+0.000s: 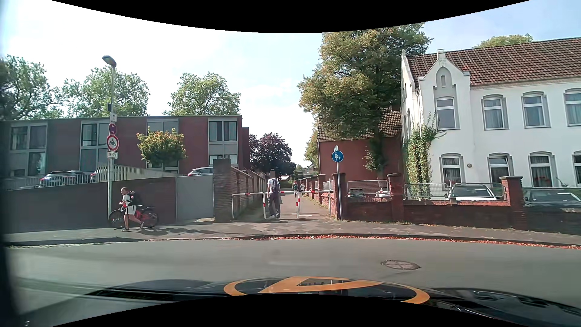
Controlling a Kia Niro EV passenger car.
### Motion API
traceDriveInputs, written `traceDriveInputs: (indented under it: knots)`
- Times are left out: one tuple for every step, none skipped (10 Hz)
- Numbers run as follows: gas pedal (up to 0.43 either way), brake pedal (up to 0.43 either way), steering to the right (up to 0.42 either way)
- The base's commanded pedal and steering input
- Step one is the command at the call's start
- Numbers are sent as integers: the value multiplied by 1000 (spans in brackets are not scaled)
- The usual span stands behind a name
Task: Follow the waypoints while adhering to traffic rules and regulations
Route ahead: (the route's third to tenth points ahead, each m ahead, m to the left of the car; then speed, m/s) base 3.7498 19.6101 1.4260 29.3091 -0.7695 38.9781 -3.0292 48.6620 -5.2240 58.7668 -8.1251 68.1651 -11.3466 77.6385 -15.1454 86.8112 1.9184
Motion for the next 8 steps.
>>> traceDriveInputs:
  knots:
    - [110,0,-167]
    - [98,0,-189]
    - [67,0,-204]
    - [0,0,-221]
    - [0,0,-243]
    - [0,0,-272]
    - [0,0,-300]
    - [0,0,-330]
